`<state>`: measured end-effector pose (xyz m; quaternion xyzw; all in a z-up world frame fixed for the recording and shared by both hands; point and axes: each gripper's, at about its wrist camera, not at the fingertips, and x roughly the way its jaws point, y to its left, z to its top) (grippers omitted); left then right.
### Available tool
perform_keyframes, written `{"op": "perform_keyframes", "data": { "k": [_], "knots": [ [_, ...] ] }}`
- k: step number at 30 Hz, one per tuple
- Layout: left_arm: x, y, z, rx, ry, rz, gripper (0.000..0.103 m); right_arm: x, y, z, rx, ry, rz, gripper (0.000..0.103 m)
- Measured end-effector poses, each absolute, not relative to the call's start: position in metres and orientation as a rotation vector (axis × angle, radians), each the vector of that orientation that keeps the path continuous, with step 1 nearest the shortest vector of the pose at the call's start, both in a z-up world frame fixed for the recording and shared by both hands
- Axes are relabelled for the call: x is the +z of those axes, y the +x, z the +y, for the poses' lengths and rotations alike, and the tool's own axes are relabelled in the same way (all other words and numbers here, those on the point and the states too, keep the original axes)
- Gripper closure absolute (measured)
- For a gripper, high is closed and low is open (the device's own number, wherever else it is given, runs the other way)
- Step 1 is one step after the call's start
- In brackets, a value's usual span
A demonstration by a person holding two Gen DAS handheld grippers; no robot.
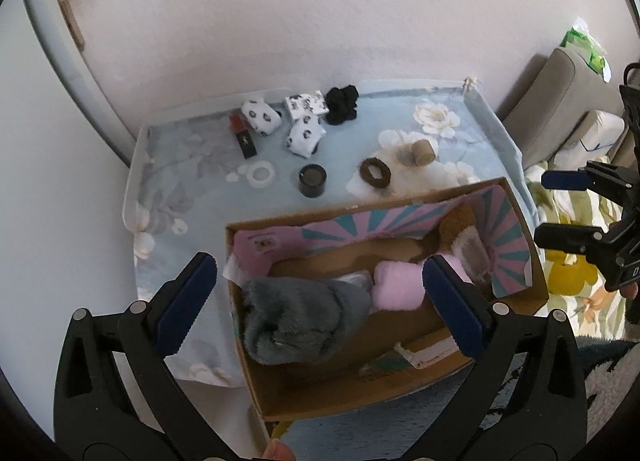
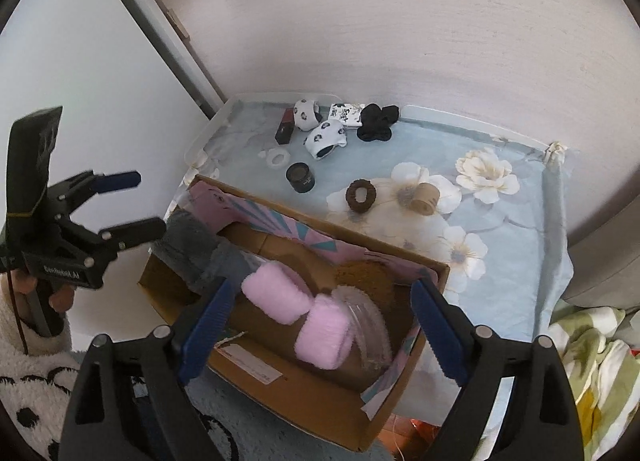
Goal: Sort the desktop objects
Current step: 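Carry grey plush and pink piece into the cardboard box and release both, then move both tools toward the red lipstick and brown scrunchie on the tray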
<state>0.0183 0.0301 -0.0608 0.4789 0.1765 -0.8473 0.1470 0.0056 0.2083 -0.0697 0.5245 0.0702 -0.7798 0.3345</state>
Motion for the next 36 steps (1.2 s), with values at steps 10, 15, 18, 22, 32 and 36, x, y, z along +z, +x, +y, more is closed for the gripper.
{"op": "perform_keyframes", "data": {
  "k": [10,15,18,22,32,36],
  "knots": [
    [-0.048,0.017,0.020,-2.450,1.317,0.487,0.000,-0.059,-0.001,0.209,-2.057,1.374,0.175,0.015],
    [-0.042,0.019,0.011,-2.448,1.286,0.490,0.000,-0.057,-0.008,0.212,-2.061,1.382,0.110,0.015],
    [-0.040,0.020,0.000,-2.445,1.270,0.501,0.000,-0.056,-0.013,0.210,-2.055,1.386,0.101,0.015],
    [-0.036,0.018,-0.022,-2.445,1.245,0.505,0.000,-0.052,-0.024,0.202,-2.051,1.386,0.113,0.015],
    [-0.063,-0.038,-0.107,-2.424,1.306,0.478,0.001,-0.056,-0.072,0.152,-2.022,1.357,0.354,0.015],
    [-0.102,-0.066,-0.132,-2.385,1.390,0.536,0.003,-0.088,-0.098,0.127,-1.998,1.442,0.413,0.015]
  ]
}}
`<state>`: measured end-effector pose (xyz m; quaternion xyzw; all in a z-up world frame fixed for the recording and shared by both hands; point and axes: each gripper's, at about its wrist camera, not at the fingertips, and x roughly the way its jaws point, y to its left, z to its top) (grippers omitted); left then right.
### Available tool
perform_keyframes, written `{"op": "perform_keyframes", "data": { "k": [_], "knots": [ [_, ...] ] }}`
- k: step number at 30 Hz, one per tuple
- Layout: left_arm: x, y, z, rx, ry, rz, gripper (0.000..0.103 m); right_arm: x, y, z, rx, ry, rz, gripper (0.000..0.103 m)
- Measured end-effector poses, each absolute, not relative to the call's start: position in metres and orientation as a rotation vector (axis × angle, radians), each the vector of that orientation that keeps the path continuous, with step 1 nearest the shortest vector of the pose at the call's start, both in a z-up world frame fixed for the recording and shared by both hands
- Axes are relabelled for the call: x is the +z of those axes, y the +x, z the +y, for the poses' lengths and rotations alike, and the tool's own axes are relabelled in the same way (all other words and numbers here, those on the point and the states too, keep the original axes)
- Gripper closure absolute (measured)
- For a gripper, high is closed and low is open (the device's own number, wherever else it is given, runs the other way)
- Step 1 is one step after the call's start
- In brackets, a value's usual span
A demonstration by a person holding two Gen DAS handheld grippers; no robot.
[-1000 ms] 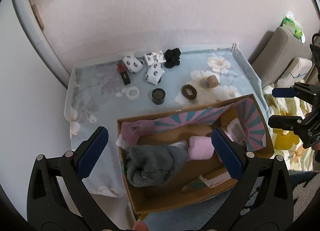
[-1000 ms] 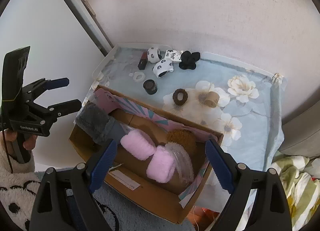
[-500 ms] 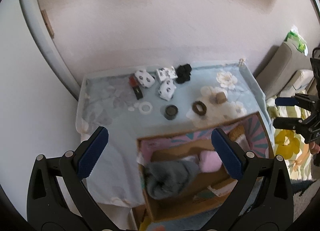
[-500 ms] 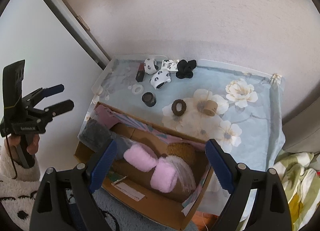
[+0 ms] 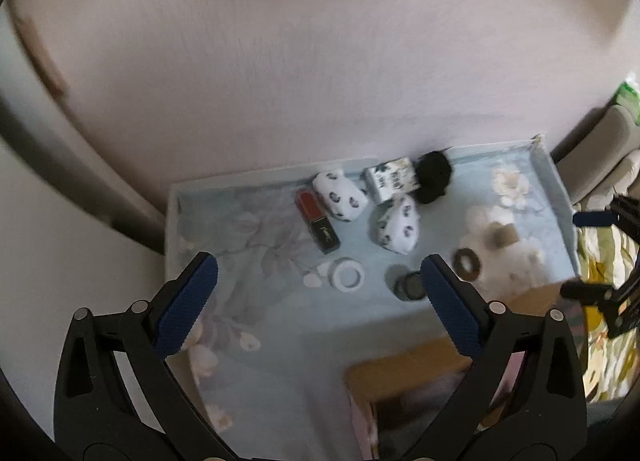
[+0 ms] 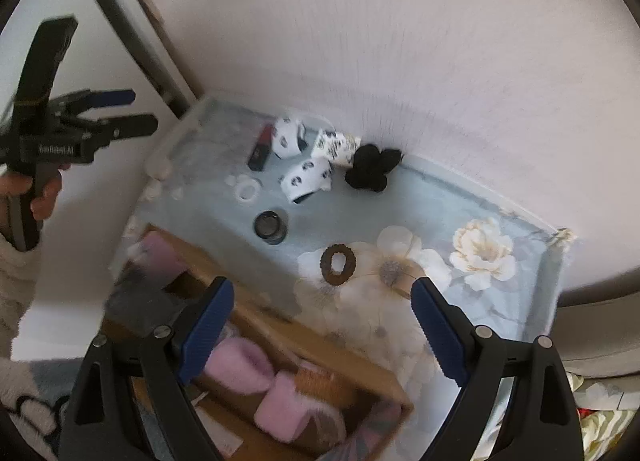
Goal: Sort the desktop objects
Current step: 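Move both tools toward the red lipstick and brown scrunchie on the tray, then grasp the red lipstick with left tool while right tool grasps brown scrunchie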
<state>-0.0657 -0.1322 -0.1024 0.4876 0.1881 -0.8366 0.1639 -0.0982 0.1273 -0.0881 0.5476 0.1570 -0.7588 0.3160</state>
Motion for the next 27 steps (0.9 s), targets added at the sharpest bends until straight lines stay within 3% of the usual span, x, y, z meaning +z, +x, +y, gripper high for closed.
{"op": "perform_keyframes", "data": {
  "k": [5,7,10,16,18,23,27],
  "knots": [
    [-0.165,-0.103,-0.148,-2.341,1.497,0.528,0.009,-0.142,-0.126,0.111,-1.955,1.594,0.441,0.015],
    [-0.184,-0.114,-0.150,-2.328,1.535,0.511,0.011,-0.160,-0.133,0.106,-1.930,1.646,0.475,0.021],
    [-0.211,-0.129,-0.152,-2.296,1.599,0.490,0.023,-0.183,-0.138,0.095,-1.854,1.703,0.567,0.021],
    [-0.241,-0.144,-0.155,-2.274,1.656,0.483,0.023,-0.210,-0.147,0.087,-1.801,1.767,0.595,0.022],
    [-0.247,-0.146,-0.155,-2.274,1.663,0.490,0.024,-0.216,-0.149,0.086,-1.793,1.782,0.595,0.031],
    [-0.258,-0.147,-0.153,-2.277,1.679,0.518,0.038,-0.226,-0.150,0.085,-1.783,1.813,0.621,0.045],
    [-0.261,-0.145,-0.151,-2.284,1.679,0.540,0.052,-0.230,-0.146,0.086,-1.764,1.817,0.623,0.062]
  ]
}}
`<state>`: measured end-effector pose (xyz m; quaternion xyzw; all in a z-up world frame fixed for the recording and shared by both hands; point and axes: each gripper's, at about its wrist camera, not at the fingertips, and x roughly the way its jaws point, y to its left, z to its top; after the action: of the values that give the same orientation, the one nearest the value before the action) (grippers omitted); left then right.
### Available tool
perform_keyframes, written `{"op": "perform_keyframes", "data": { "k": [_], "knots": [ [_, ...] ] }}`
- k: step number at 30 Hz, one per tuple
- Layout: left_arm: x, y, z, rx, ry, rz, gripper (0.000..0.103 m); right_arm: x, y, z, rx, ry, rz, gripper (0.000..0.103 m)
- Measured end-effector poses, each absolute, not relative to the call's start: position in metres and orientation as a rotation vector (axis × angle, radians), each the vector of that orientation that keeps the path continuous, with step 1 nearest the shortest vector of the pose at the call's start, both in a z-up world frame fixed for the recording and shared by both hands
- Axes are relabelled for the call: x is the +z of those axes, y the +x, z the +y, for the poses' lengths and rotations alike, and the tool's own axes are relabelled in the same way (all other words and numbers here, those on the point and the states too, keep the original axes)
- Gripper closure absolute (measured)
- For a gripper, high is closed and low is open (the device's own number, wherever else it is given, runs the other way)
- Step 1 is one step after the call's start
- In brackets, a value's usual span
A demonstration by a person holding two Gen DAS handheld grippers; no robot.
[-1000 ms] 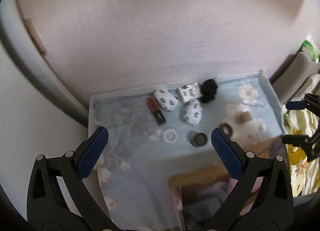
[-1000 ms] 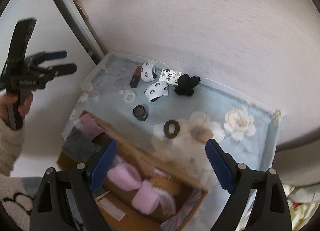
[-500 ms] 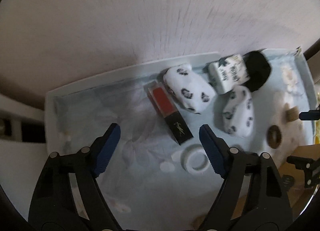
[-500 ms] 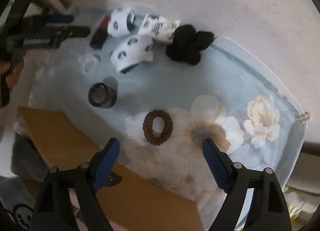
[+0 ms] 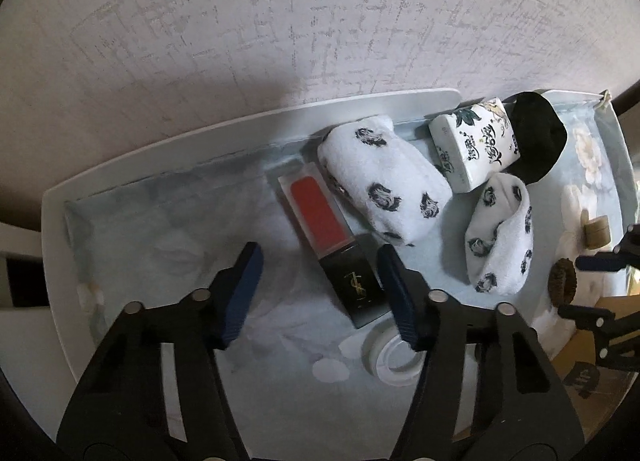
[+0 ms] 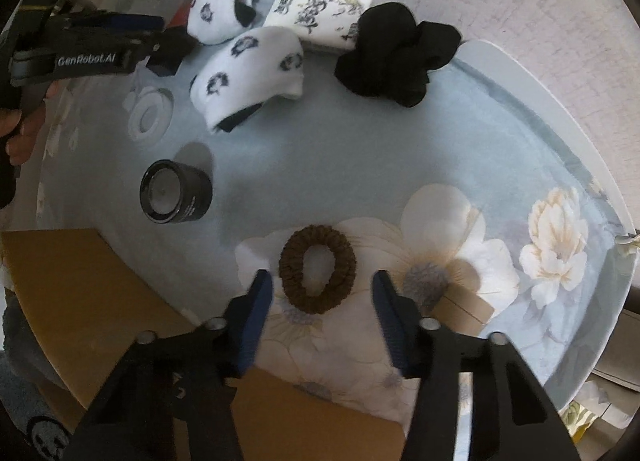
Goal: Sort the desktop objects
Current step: 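Grasp the red lipstick with left tool while right tool grasps brown scrunchie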
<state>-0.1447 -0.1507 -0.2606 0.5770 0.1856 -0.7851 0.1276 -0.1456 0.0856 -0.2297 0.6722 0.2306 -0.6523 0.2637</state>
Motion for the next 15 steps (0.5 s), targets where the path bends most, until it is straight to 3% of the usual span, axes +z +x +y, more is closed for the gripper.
{"op": "perform_keyframes", "data": {
  "k": [1,5,7,15],
  "knots": [
    [-0.260,-0.144,-0.149,-2.286,1.677,0.534,0.058,-0.231,-0.144,0.086,-1.760,1.816,0.633,0.070],
    [-0.260,-0.139,-0.148,-2.289,1.666,0.555,0.082,-0.231,-0.140,0.089,-1.762,1.809,0.614,0.080],
    [-0.261,-0.136,-0.148,-2.290,1.660,0.568,0.083,-0.230,-0.139,0.090,-1.763,1.806,0.603,0.088],
    [-0.258,-0.122,-0.141,-2.286,1.613,0.588,0.085,-0.225,-0.133,0.097,-1.786,1.776,0.630,0.093]
  ]
}}
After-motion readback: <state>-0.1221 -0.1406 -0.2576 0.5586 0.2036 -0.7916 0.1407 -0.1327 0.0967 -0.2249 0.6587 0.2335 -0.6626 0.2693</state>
